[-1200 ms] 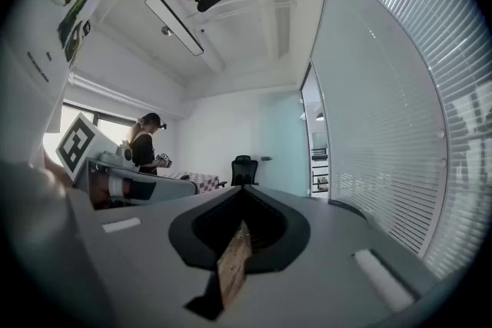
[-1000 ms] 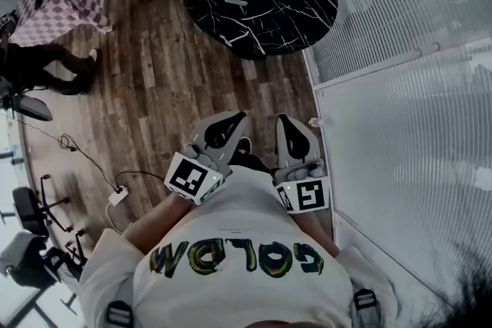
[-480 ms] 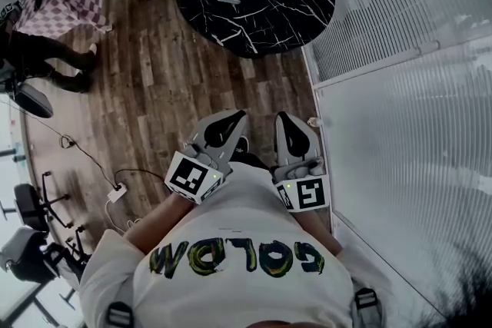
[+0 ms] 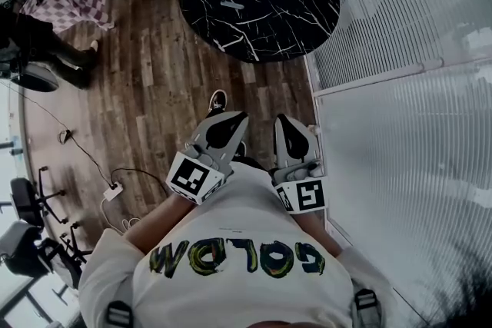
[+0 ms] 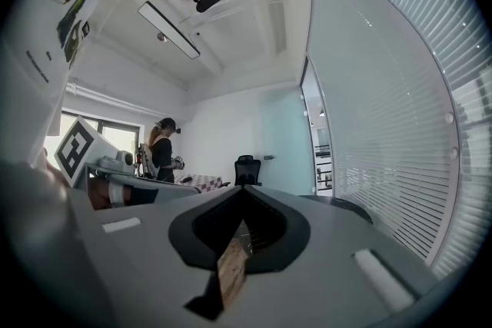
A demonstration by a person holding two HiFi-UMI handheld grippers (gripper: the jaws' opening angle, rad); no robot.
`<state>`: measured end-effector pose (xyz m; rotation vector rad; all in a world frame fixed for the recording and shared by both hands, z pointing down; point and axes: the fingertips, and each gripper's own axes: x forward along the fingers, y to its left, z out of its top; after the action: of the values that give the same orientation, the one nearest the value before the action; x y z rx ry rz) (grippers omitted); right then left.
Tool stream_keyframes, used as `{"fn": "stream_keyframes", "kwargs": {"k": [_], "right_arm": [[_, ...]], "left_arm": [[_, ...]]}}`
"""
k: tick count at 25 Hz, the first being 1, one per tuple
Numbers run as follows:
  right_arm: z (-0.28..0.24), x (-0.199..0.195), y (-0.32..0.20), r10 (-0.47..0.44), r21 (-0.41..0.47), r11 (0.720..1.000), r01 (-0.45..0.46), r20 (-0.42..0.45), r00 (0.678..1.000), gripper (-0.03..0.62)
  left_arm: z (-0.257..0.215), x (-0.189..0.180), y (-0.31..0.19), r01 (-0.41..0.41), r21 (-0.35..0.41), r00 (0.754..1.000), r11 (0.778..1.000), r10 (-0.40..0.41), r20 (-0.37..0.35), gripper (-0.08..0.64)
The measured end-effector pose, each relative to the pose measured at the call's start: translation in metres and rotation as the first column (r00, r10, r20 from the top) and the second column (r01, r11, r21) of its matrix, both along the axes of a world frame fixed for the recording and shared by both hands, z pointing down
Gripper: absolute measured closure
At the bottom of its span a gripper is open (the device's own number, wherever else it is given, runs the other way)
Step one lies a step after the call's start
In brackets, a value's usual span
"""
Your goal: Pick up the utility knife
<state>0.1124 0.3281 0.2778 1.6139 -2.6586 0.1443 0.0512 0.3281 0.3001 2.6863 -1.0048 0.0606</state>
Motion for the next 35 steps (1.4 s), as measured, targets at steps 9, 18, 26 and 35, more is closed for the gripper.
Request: {"fn": "stream_keyframes", "kwargs": {"k": [9,18,26,35], "right_arm": [[-0.002,-0.011,-0.071,0.002,0.022,1.0,-0.002,-0.014,1.0,0.591],[-0.007,-0.049,-0.17,-0.012,0.026,1.0,0.013,-0.015,1.0,0.591],[-0.006,-0.087,-0.249,-0.02,0.006,1.0,0.02,-0.029,0.999,0.591],[0.001,-0.124,-0.32,-0.033,-0.015,0.999,0.032,-0.053,0.998,0.591]], "left_arm": [[0.004,-0.012,-0.072,-0.001,-0.002,1.0,1.0,0.001,-0.013,0.557],[-0.004,-0.047,-0.171,-0.004,0.023,1.0,1.0,0.004,0.0,0.557],[-0.008,-0.081,-0.254,-0.013,0.03,1.0,0.999,0.014,-0.012,0.557],[0.002,-0.111,-0.32,-0.028,0.018,0.999,0.999,0.029,-0.015,0.557]]}}
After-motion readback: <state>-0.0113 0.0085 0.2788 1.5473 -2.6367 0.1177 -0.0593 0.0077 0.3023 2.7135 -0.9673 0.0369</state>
